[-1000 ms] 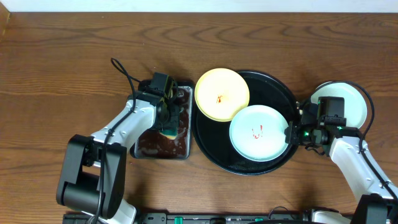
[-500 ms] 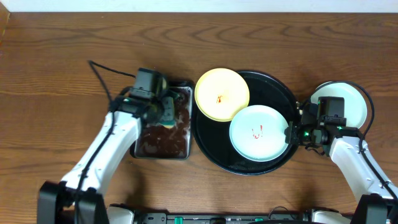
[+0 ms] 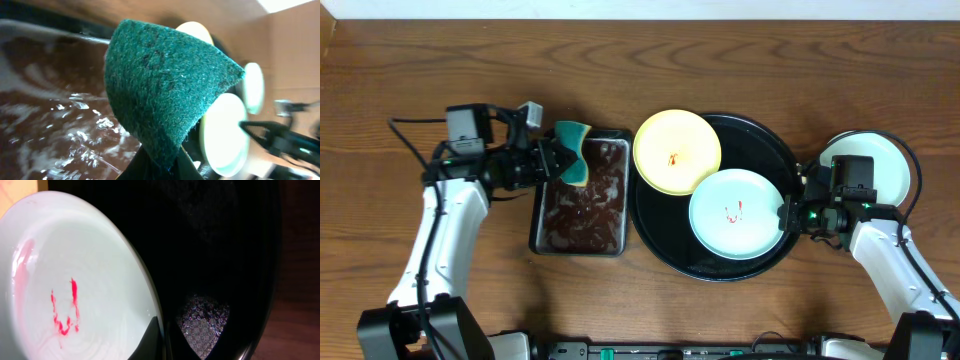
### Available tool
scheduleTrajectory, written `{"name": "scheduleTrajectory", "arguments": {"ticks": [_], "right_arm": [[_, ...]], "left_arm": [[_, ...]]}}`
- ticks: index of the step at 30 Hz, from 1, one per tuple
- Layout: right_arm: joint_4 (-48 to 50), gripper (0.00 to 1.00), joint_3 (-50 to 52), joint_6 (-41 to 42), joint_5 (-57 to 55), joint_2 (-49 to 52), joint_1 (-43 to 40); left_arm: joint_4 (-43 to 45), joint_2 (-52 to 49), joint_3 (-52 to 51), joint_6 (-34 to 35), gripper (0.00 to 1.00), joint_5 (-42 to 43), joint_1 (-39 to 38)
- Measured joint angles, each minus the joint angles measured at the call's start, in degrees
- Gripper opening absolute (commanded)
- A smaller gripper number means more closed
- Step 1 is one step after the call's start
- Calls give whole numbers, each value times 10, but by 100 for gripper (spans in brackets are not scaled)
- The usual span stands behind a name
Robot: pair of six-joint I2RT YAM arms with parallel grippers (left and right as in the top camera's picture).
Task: Clean dirty plates on tray and stack at the side
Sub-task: 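Lift the green sponge out of the soapy tray with left gripper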
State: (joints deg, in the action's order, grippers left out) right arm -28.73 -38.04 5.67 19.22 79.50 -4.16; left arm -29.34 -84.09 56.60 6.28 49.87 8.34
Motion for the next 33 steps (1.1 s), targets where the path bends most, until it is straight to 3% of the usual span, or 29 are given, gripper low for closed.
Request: {"name": "scheduleTrajectory", "arguments": {"ticks": [5,11,33], "right_arm": [[0,1,0,0,0,0,0],[0,1,0,0,0,0,0],[4,1,0,0,0,0,0]], "left_arm": [[0,-12,0,-42,7,98,30],[0,-14,0,-68,7,150,32],[0,-14,0,-78,8,165,32]]}}
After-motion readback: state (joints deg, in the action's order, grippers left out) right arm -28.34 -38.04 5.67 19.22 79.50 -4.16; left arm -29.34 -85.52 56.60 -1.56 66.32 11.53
